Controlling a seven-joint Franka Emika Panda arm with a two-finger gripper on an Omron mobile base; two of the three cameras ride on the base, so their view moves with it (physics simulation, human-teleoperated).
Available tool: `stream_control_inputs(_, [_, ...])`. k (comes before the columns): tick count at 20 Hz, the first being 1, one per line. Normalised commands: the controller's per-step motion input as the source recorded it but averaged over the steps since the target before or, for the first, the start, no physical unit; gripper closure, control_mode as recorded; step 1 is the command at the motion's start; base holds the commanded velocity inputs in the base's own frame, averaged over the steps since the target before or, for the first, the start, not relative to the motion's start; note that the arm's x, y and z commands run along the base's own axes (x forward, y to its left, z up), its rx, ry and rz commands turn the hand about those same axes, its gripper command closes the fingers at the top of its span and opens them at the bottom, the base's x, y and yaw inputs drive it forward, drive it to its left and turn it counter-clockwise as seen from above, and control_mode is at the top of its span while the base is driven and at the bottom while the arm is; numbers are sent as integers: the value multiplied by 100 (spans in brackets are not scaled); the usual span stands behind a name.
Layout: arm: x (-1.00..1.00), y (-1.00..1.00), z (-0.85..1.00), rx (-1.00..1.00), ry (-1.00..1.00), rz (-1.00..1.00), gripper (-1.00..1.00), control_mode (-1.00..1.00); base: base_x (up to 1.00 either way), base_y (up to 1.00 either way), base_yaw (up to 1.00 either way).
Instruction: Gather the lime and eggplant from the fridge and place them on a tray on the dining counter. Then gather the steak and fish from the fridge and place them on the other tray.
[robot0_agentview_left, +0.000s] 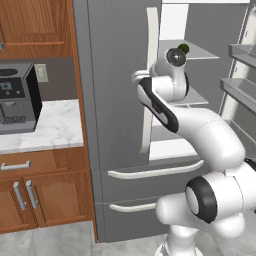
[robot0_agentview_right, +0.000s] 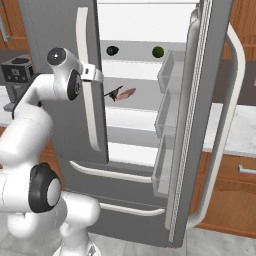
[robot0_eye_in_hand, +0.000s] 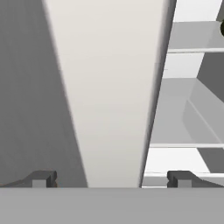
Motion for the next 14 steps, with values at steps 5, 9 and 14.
stream_control_inputs(5, [29,1,-6,0,0,0,-100,-100,0,0,0])
stream_control_inputs(9, [25,0,-14,0,0,0,-100,-100,0,0,0])
stream_control_inputs(14, [18,0,-10,0,0,0,-100,-100,0,0,0])
